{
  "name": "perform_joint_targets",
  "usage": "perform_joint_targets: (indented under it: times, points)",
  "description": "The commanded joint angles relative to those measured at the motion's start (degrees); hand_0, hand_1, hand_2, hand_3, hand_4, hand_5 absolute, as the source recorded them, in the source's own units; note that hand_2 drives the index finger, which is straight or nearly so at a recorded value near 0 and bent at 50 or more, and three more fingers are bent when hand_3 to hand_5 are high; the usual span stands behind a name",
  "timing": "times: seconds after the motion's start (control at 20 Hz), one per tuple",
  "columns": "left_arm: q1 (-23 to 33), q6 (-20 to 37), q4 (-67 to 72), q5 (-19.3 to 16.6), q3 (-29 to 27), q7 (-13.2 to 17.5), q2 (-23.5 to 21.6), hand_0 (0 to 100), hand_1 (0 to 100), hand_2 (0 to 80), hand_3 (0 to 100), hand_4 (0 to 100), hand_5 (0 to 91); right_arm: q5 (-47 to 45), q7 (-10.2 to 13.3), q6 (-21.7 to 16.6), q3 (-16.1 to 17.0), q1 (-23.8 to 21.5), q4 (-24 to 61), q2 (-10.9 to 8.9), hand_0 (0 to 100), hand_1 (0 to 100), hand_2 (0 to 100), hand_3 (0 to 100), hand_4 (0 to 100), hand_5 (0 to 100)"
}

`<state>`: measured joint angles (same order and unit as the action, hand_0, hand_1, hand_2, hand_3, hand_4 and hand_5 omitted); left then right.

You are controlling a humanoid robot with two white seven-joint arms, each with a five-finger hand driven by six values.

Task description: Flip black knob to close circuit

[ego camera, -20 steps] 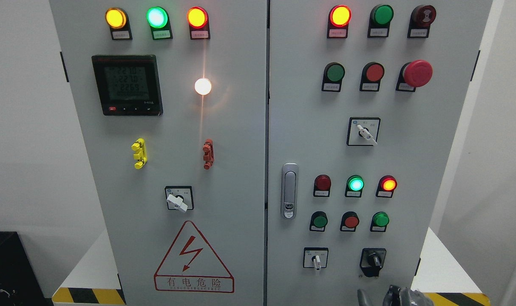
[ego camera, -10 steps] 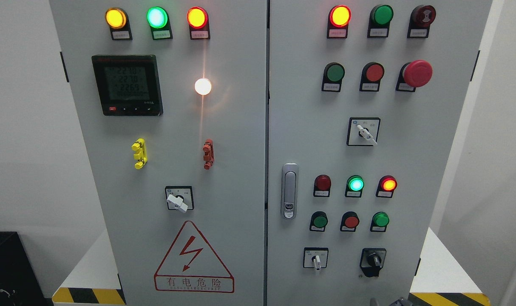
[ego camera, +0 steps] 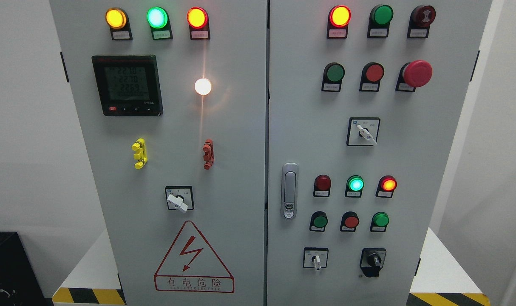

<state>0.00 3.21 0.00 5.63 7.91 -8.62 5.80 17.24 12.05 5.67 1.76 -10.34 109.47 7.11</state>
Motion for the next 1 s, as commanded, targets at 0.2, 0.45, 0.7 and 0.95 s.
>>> perform_joint_targets:
  times: [0.2,0.45,0.7,0.95]
  points:
    - [1.32,0.04,-1.67,0.00,0.00,0.01,0.00,12,56,0.0,0,0,0.0,-15.21,-0.97,-6.01,-5.72,-5.03,5.57,-0.25,0,11,22,39,37,28]
    - [1.23,0.04,-1.67,0.00,0.00,0.01,0.00,12,56,0.0,0,0,0.0,-19.26,-7.38,-9.71,-5.37,-6.88,5.40,-0.34,0,7,11,23,20,11]
    - [1.32,0.04,-1.67,0.00,0.00,0.01,0.00,12,56,0.0,0,0,0.0,-20.85,-9.67,-12.00,-5.37,-7.24,5.31,-0.34,0,4,3,14,10,1]
    - [1.32,0.04,-1.67,0.00,0.00,0.01,0.00,12,56,0.0,0,0,0.0,-22.42,-11.25,-12.88,-5.28,-7.59,5.22,-0.34,0,3,0,9,5,0]
